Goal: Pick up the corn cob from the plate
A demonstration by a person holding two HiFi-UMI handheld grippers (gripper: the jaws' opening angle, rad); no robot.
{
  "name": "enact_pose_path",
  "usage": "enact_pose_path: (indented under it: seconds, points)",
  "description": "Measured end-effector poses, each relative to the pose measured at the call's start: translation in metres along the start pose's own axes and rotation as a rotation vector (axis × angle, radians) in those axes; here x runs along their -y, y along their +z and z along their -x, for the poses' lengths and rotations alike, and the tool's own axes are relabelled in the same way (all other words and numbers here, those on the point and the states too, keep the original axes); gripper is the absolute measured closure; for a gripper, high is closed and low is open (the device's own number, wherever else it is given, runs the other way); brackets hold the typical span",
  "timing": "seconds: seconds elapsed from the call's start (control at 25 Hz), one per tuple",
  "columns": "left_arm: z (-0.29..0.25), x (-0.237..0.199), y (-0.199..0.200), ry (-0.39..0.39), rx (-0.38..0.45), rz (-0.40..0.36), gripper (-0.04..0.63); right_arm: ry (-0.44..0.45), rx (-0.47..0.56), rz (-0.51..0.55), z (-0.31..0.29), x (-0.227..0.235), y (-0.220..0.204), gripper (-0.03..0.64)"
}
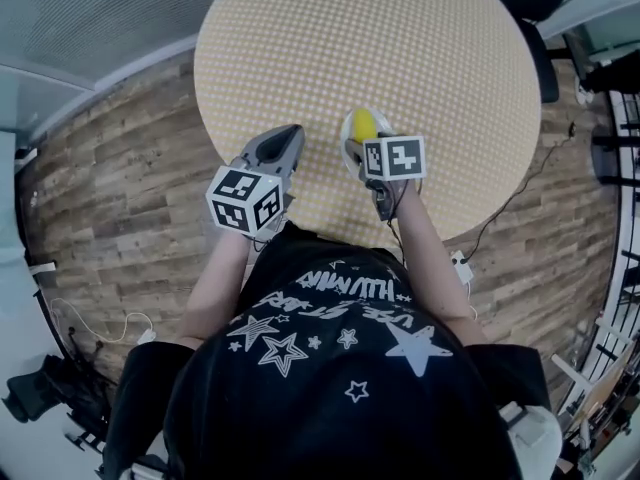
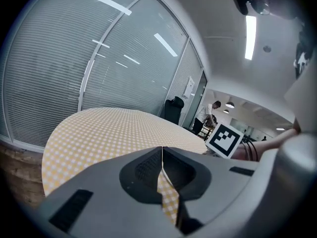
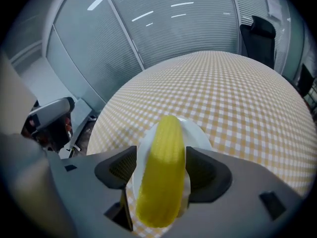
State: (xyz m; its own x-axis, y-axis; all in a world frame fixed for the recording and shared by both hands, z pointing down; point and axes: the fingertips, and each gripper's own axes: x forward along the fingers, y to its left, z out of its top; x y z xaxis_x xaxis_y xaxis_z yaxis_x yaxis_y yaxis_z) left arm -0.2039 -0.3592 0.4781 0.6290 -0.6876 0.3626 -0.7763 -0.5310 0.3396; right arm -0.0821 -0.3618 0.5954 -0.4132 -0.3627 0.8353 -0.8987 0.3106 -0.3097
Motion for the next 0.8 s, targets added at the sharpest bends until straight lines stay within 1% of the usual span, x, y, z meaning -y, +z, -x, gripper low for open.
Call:
enact_pose_path:
  seconds: [0.2,0.32,0.44,0.6,0.68,0.8]
  points:
    - [-0.01,-0.006,0.005,-0.038,-0.017,-0.007,0.584,-0.138,-0.087,0.021,-0.009,0.021,-0.004,0.328]
    - [-0.009,-0.013,0.003,-0.057,-0.024,-0.005,0.584,-0.173,-0.116,0.037,-0.012,0.02,-0.005,0.328]
    - [-0.004,-0.019,0.001,-0.073,-0.028,-0.003,0.584,-0.186,-0.143,0.085,-0.015,0.013,-0.005,0.33]
    - [-0.009,-0.02,-0.001,-0.093,-0.035,-0.005,0.584,-0.156,-0.199,0.09,-0.017,0.015,-0.007,0.33]
    - [-0.012,-0.019,-0.002,-0.102,-0.043,-0.011,0.584,-0.153,-0.223,0.117,-0.017,0.018,-0.006,0.336]
    - [-0.019,-0.012,-0.002,-0.113,-0.051,-0.018,0.584,-0.161,-0.211,0.172,-0.016,0.023,-0.003,0.345]
